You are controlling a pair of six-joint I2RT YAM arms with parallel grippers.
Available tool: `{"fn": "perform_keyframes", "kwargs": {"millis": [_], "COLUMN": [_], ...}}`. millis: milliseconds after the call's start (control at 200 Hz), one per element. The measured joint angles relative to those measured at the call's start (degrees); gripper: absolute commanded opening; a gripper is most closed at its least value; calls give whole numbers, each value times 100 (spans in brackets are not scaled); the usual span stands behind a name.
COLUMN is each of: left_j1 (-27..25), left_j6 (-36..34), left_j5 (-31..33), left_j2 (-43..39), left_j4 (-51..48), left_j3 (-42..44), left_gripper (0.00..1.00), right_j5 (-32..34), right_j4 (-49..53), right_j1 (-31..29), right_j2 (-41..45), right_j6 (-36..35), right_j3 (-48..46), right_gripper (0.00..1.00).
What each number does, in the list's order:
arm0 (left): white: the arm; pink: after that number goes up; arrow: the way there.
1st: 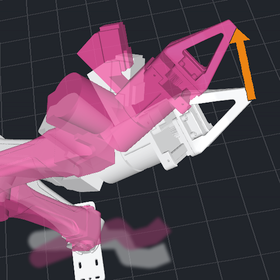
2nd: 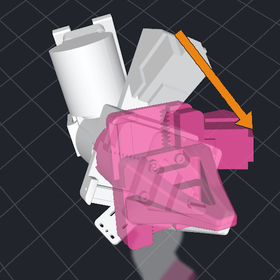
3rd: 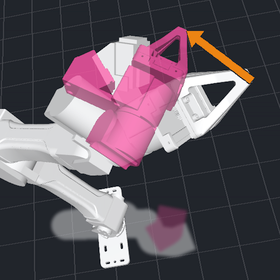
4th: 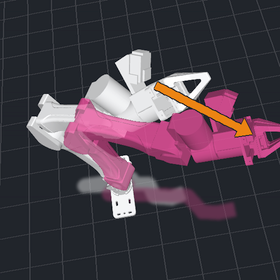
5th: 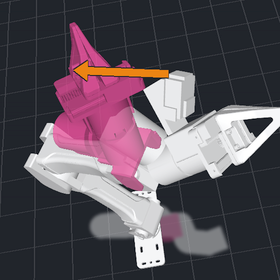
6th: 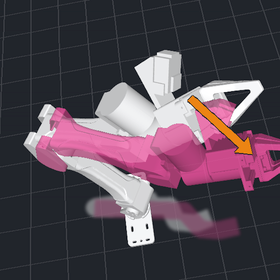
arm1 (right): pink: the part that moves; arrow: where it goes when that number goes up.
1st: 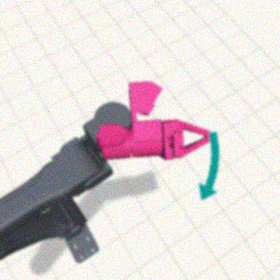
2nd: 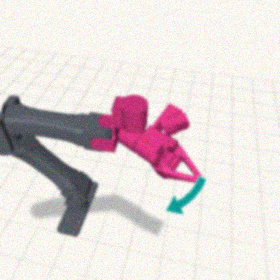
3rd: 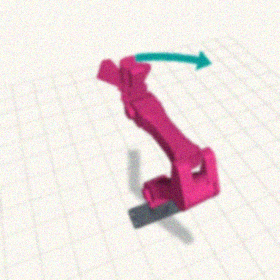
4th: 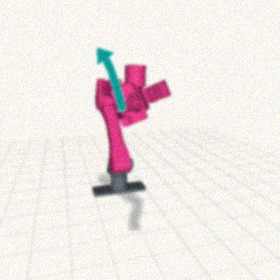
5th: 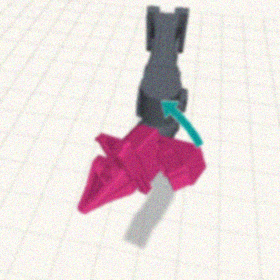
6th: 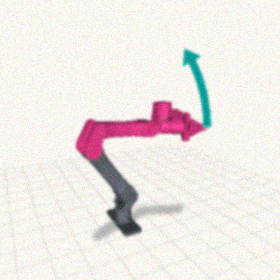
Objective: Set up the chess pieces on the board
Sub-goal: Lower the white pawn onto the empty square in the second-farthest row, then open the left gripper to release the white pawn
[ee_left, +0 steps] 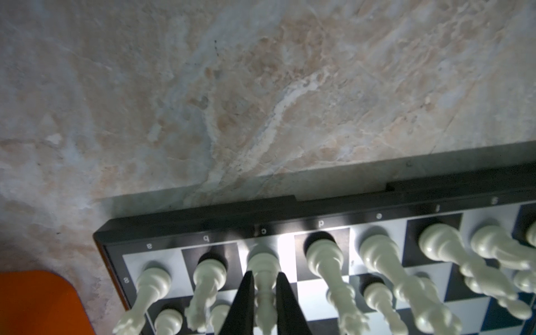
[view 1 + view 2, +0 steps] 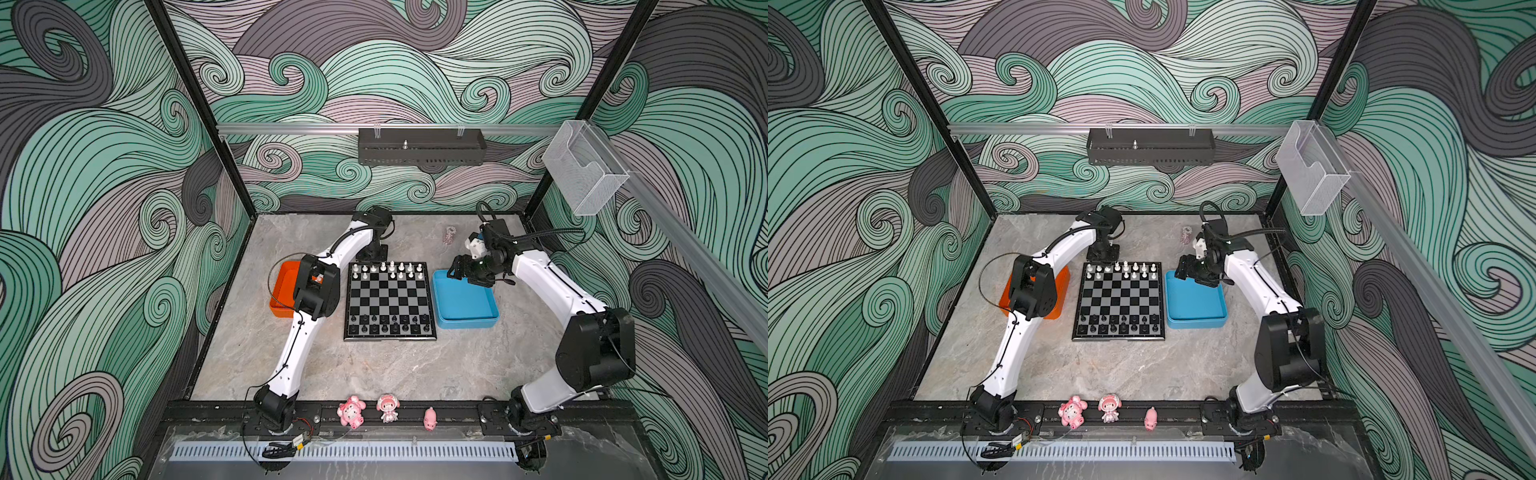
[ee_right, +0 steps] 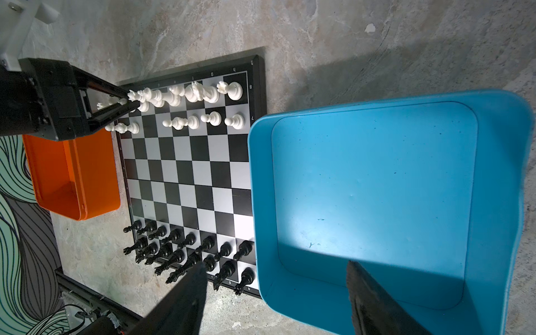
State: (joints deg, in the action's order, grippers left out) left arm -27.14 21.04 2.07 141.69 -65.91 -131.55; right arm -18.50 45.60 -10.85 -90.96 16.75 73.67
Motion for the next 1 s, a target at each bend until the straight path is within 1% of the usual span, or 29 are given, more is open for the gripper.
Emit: {"fn": "perform_keyframes", "kwargs": {"millis": [330,726,1001], "left_j1": [0,0,-2], "left_j6": [0,2,0], "left_j5": [-17,-15,-15], "left_j2": [0,0,-2], "left_j4": [15,15,17], "left_j3": [0,0,0], "left_gripper": [17,32,33], "right_j5": [-2,-44,-68], "right_j4": [0,-2,0], "right_j1": [11,15,15], "right_j2": [-2,-4,-4], "right_j6": [0,0,2], "right_j3": [0,0,0], "right_gripper": [76,76,76]}}
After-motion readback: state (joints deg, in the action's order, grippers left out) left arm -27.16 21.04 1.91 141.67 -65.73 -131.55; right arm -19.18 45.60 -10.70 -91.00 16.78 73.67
